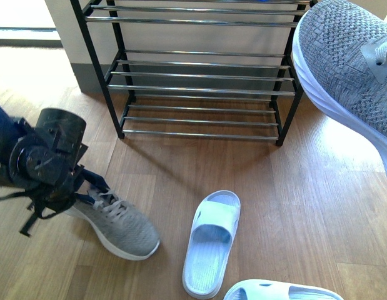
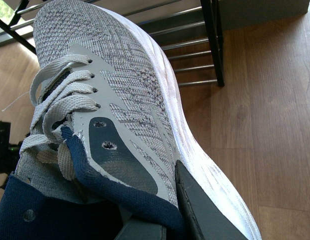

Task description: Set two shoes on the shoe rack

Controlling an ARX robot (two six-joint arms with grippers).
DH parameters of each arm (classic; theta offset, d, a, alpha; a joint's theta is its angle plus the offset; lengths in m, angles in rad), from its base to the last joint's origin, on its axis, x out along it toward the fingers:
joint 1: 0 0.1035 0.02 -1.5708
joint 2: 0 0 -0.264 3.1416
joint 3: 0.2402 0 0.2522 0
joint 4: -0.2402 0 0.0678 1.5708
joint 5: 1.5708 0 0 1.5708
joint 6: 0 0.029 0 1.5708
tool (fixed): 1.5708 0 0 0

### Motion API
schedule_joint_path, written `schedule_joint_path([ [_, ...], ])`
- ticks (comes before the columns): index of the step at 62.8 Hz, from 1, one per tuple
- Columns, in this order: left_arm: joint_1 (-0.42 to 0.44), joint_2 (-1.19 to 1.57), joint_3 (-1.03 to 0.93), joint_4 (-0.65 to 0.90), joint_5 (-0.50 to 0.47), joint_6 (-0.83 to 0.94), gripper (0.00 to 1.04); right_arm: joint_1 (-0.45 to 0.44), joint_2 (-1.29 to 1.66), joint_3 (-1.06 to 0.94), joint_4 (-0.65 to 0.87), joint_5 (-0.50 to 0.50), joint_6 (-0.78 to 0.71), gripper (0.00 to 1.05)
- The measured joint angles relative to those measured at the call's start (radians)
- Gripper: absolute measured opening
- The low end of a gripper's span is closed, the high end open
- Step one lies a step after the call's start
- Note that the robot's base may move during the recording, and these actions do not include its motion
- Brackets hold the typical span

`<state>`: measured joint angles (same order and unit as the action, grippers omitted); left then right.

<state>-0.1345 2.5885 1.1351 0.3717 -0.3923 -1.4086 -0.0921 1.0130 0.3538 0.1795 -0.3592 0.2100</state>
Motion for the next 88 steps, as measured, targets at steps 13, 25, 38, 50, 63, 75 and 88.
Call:
schedule_joint_path([
  [13, -0.048, 0.039, -0.111, 0.219, 0.031, -0.523, 0.06, 0.000, 0.000, 0.000, 0.000, -0.001, 0.000, 0.01],
  [25, -0.086, 0.027, -0.116, 0.011, 0.060, -0.392, 0.39, 0.000, 0.000, 0.000, 0.000, -0.001, 0.000, 0.01],
  [38, -0.069, -0.119, -0.074, -0.111, 0.010, 0.067, 0.72, 0.000, 0.000, 0.000, 0.000, -0.001, 0.000, 0.01],
  [50, -0.094, -0.148, 0.045, -0.147, 0.113, 0.860, 0.95, 0.000, 0.000, 0.000, 0.000, 0.000, 0.000, 0.01],
  [63, -0.122, -0.134, 0.035, -0.249, 0.195, 1.550, 0.95, 0.000, 0.000, 0.000, 0.000, -0.001, 0.000, 0.01],
  [75, -0.127, -0.126, -0.045, -0.212, 0.213, 1.652, 0.95, 0.000, 0.000, 0.000, 0.000, 0.000, 0.000, 0.01],
  [88, -0.128, -0.068, -0.061, -0.202, 0.217, 1.666, 0.95, 0.000, 0.000, 0.000, 0.000, 0.000, 0.000, 0.01],
])
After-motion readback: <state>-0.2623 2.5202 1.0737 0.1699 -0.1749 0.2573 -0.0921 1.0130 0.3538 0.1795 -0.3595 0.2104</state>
